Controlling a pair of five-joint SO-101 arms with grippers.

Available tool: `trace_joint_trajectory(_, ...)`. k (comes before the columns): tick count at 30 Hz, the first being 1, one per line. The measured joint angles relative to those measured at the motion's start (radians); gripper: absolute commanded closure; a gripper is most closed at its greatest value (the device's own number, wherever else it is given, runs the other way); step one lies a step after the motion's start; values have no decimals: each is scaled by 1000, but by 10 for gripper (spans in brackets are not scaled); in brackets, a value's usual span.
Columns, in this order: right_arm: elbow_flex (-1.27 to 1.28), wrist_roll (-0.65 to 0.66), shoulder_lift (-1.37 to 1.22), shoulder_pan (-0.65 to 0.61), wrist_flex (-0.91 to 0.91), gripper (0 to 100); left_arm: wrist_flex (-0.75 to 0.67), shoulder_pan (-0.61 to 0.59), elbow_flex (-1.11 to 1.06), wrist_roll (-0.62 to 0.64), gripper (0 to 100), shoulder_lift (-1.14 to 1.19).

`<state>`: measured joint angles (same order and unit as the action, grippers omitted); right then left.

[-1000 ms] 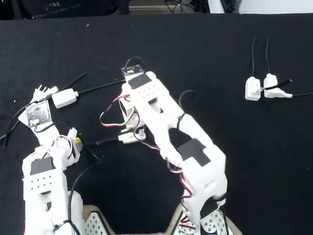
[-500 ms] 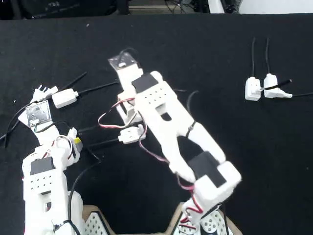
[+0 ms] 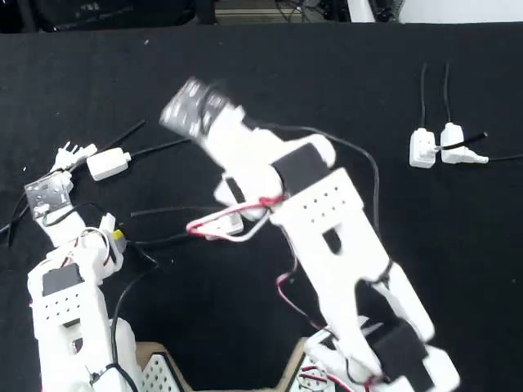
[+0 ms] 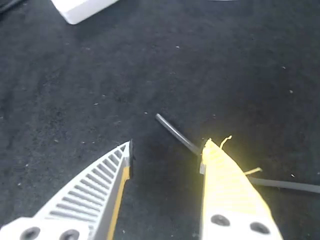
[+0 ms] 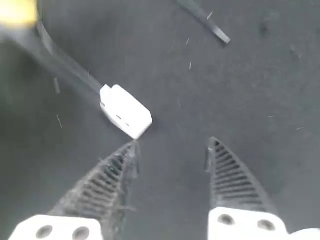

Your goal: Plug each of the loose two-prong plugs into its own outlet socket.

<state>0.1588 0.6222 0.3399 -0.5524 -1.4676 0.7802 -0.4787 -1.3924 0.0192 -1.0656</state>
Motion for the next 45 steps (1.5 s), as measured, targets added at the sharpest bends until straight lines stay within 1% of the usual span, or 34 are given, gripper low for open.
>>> trace_joint_trajectory(2,68,135,43,-8,-5,792,0,-15,0,0,766,0)
trace_joint_trajectory(4,132,232,87,-29,-6,793,0,-40,0,0,766,0)
trace_joint_trajectory(6,195,299,133,-51,-6,793,0,-60,0,8,766,0)
trace_joint_trajectory(10,331,374,215,-129,-8,793,0,-101,0,48,766,0)
trace_joint_trajectory(13,446,381,224,-172,66,793,0,-133,0,55,766,0)
trace_joint_trajectory(15,511,348,221,-178,144,791,0,-153,0,57,766,0)
trace_joint_trajectory(17,529,319,195,-189,199,791,0,-167,0,57,766,0)
trace_joint_trajectory(22,528,311,84,-235,236,791,0,-173,0,57,766,0)
trace_joint_trajectory(27,482,310,-17,-236,296,791,0,-221,2,57,766,0)
trace_joint_trajectory(35,391,425,-175,-236,316,792,-2,-296,12,92,766,0)
trace_joint_trajectory(40,307,462,-299,-236,359,793,-2,-348,34,98,766,0)
trace_joint_trajectory(45,247,466,-431,-236,397,790,-2,-353,34,98,766,0)
